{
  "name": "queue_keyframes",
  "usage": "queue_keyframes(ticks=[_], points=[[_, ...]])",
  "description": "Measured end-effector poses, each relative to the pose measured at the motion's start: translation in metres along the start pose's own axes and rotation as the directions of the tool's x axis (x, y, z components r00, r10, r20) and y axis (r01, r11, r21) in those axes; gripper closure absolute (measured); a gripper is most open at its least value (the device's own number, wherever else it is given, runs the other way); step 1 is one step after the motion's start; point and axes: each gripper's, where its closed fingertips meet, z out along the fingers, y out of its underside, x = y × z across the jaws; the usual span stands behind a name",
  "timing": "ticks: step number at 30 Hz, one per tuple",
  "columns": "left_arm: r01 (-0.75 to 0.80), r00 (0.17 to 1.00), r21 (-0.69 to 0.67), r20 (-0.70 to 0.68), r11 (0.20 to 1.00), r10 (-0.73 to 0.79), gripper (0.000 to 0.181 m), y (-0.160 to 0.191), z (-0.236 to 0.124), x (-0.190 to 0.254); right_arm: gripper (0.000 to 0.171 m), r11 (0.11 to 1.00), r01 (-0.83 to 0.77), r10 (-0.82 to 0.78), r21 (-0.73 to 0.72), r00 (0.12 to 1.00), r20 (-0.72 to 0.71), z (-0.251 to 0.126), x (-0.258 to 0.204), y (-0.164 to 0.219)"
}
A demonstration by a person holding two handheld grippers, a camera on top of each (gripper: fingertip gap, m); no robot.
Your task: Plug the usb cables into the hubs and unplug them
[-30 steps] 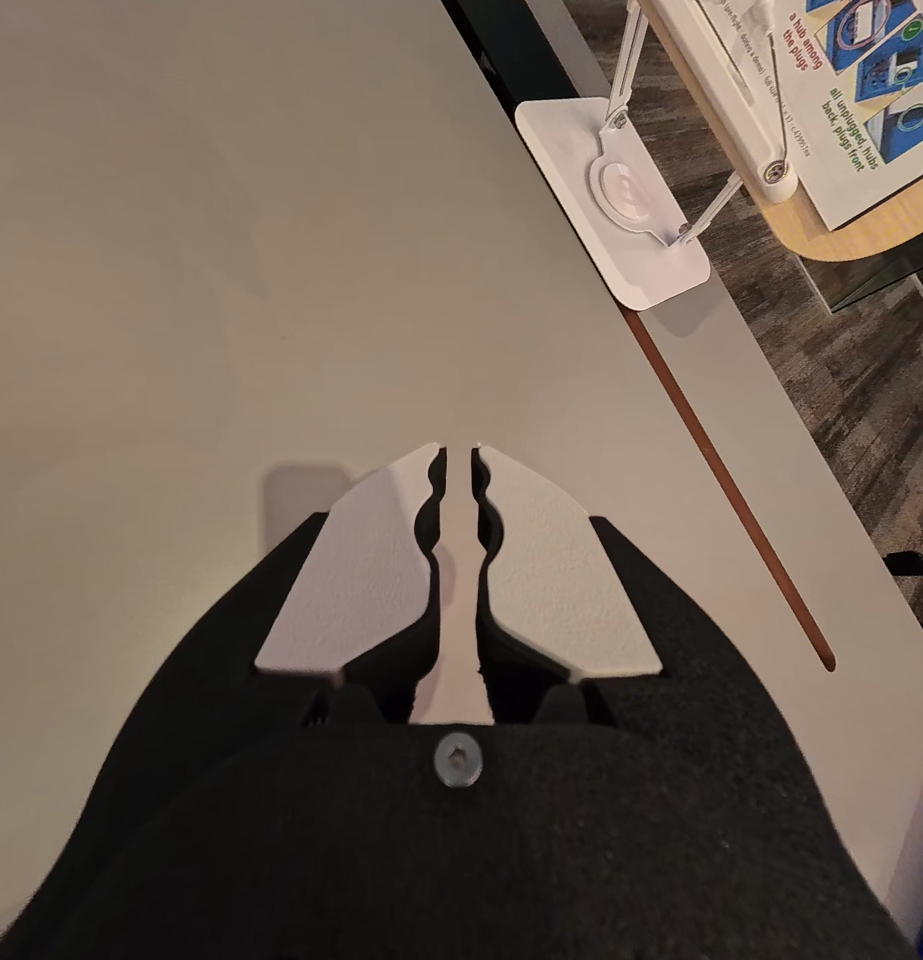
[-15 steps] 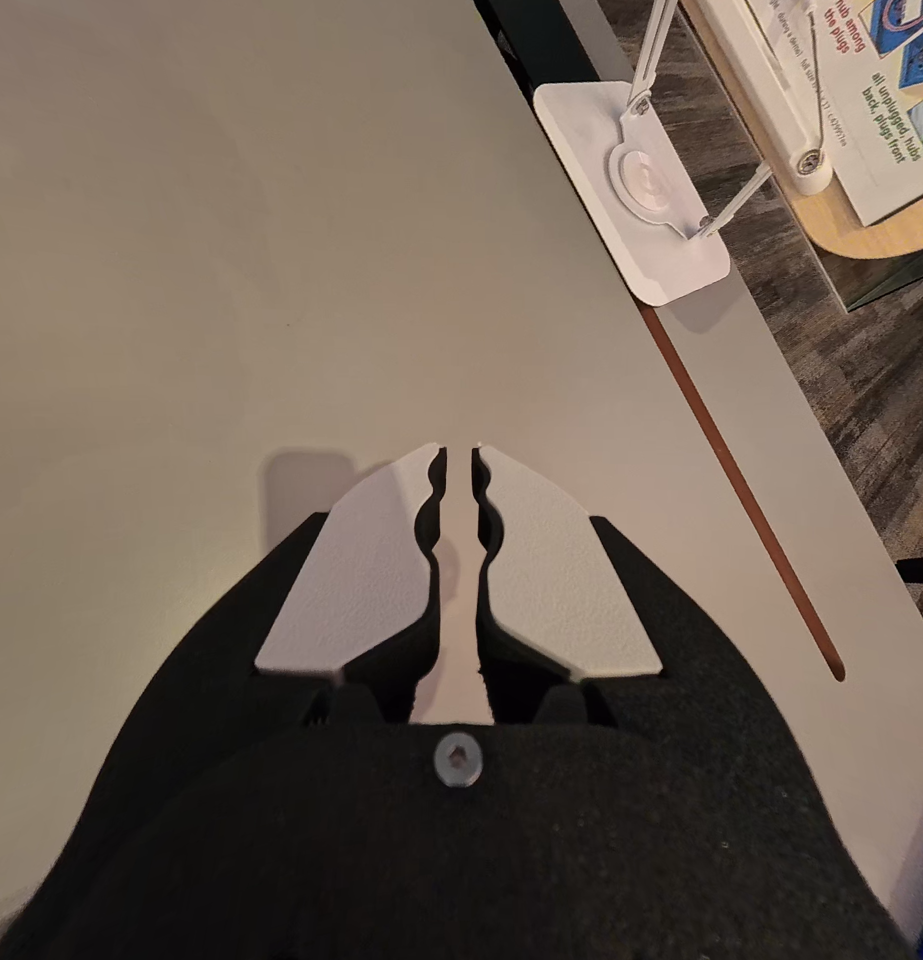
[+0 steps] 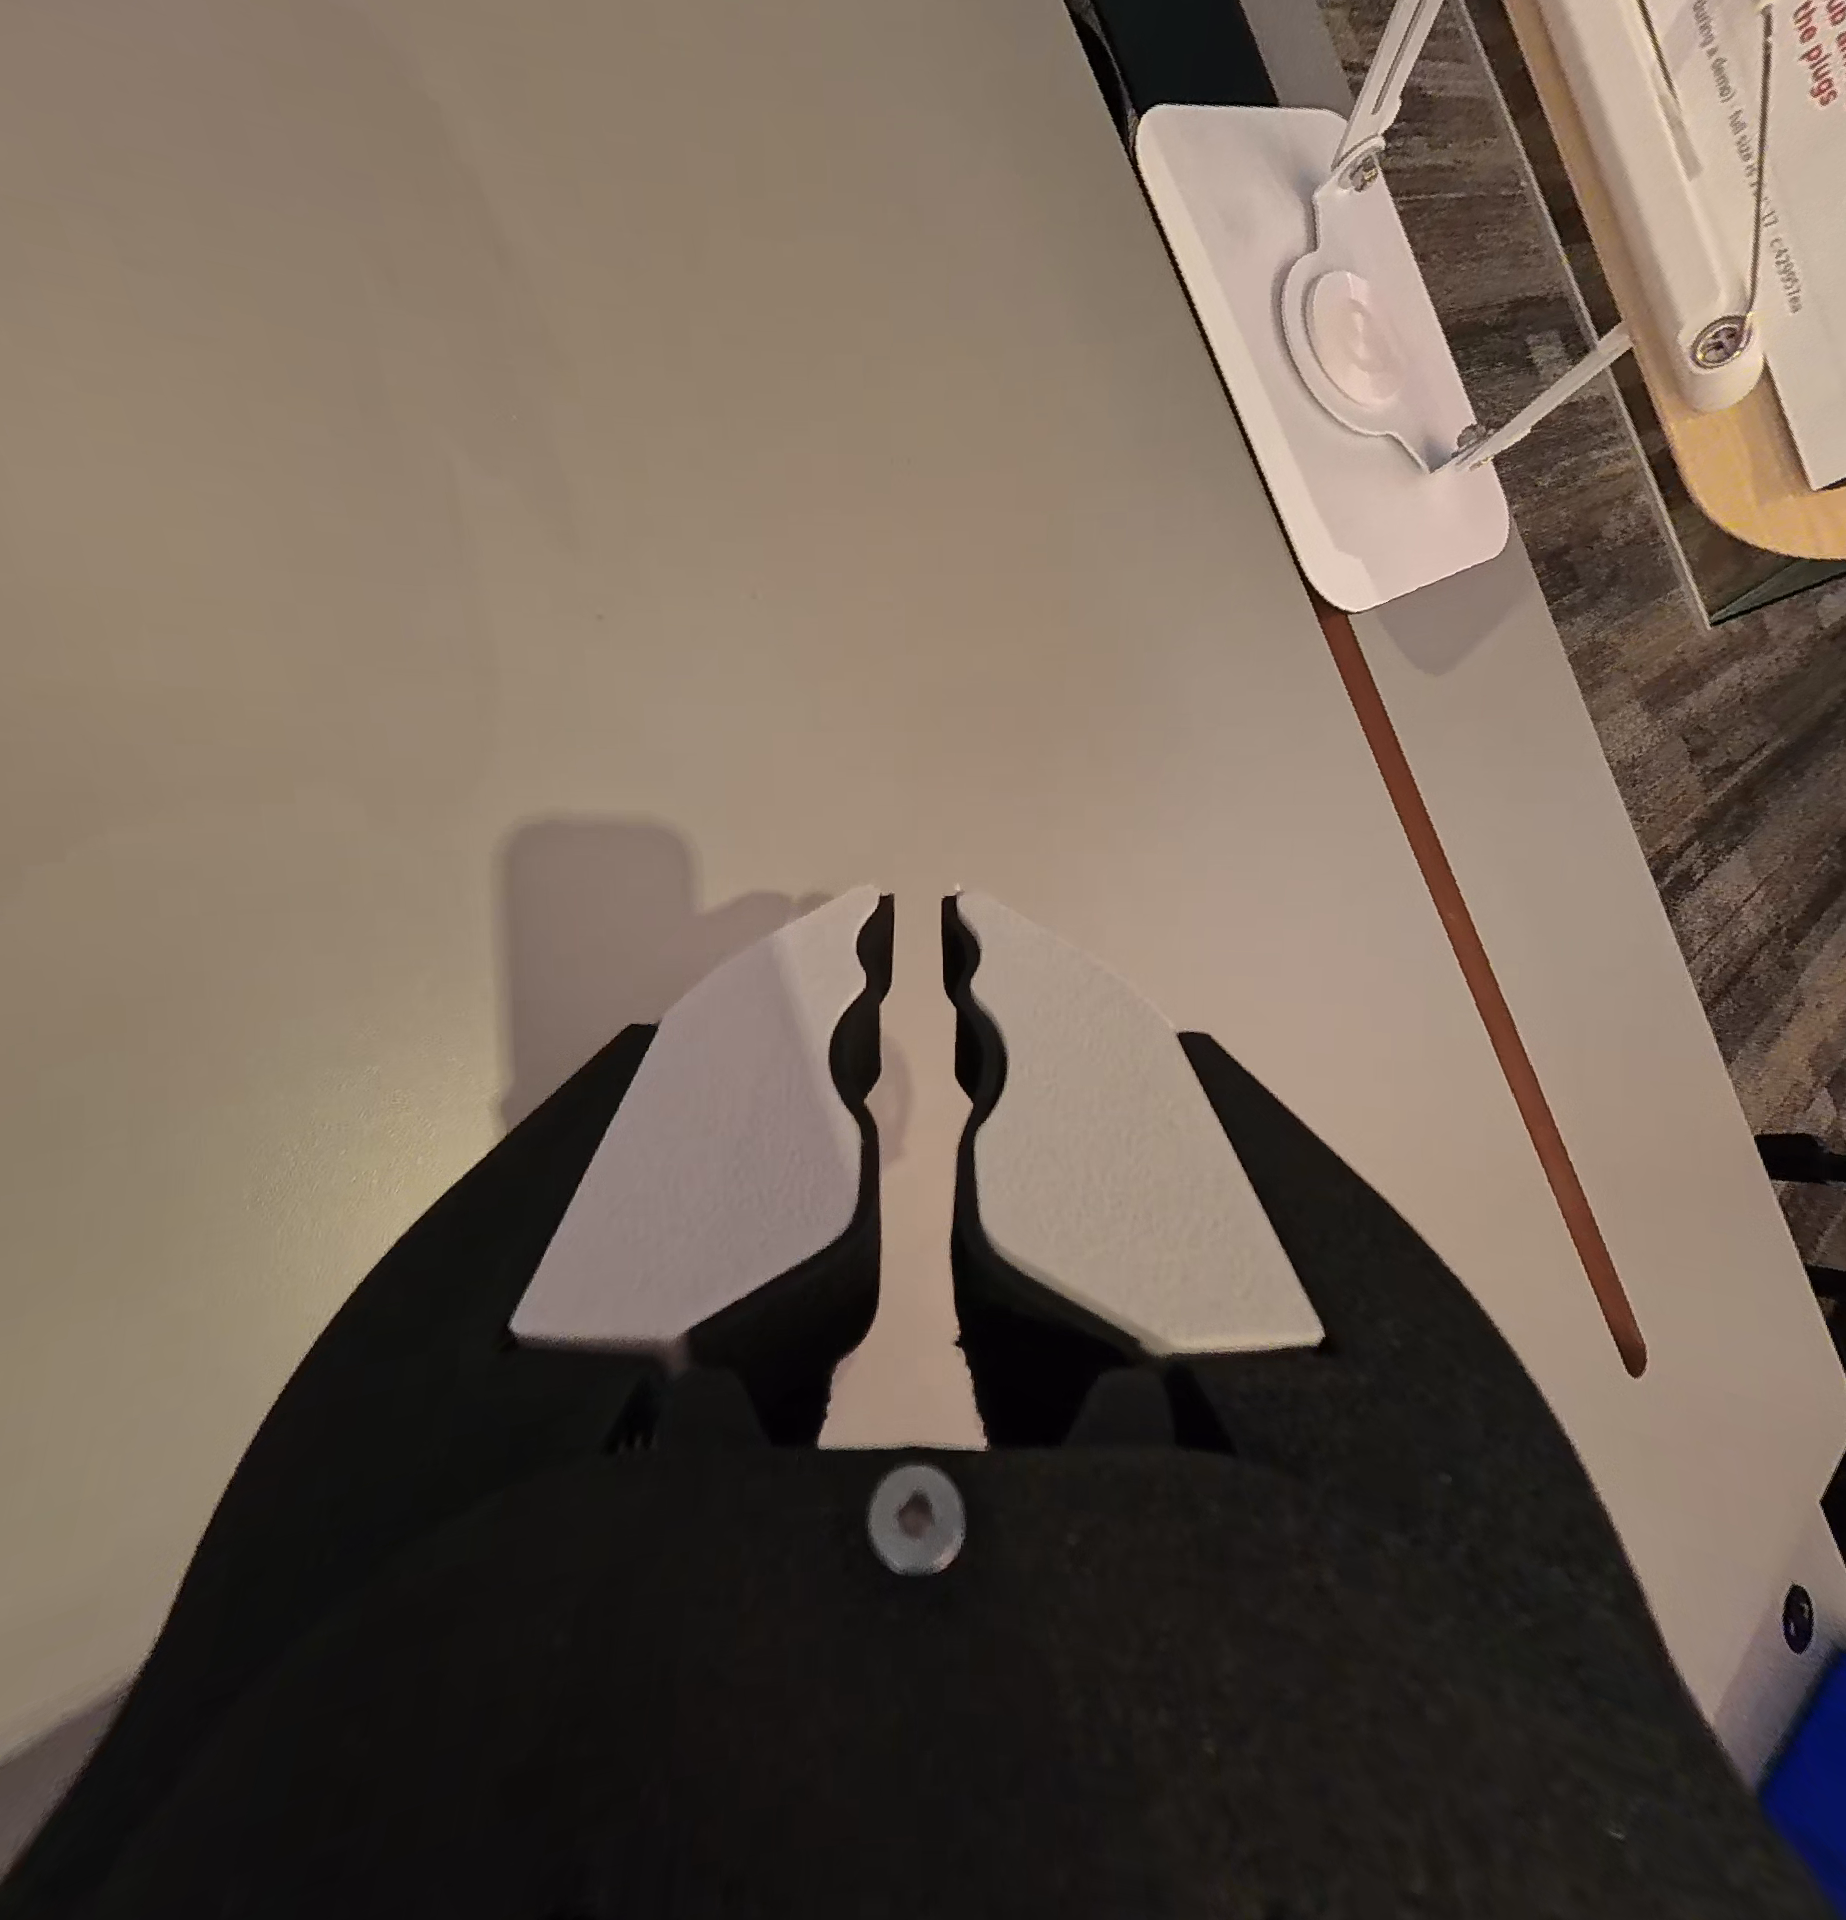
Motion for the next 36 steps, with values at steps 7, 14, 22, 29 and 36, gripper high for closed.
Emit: queue_keyframes(ticks=[7, 14, 22, 29, 36], points=[[-0.099, 0.995, 0.113, -0.005, 0.989, 0.100, 0.168, -0.013, -0.017, 0.024, 0.163, 1.000, 0.007, -0.007, 0.005, 1.000, 0.000, 0.001, 0.000, -0.003], [-0.165, 0.985, 0.209, 0.089, 0.964, 0.149, 0.169, -0.023, -0.033, 0.031, 0.163, 1.000, 0.012, -0.012, 0.008, 1.000, 0.008, 0.003, -0.003, -0.005], [-0.265, 0.948, 0.295, 0.251, 0.918, 0.193, 0.169, -0.033, -0.051, 0.037, 0.162, 0.998, 0.025, -0.031, 0.062, 0.995, 0.091, 0.025, -0.018, -0.038], [-0.282, 0.937, 0.364, 0.304, 0.888, 0.173, 0.169, -0.037, -0.062, 0.044, 0.151, 0.955, 0.034, -0.131, 0.293, 0.939, 0.317, 0.083, -0.068, -0.192], [-0.299, 0.932, 0.375, 0.313, 0.878, 0.184, 0.170, -0.049, -0.074, 0.056, 0.134, 0.882, -0.002, -0.239, 0.470, 0.860, 0.452, 0.143, -0.120, -0.347]])
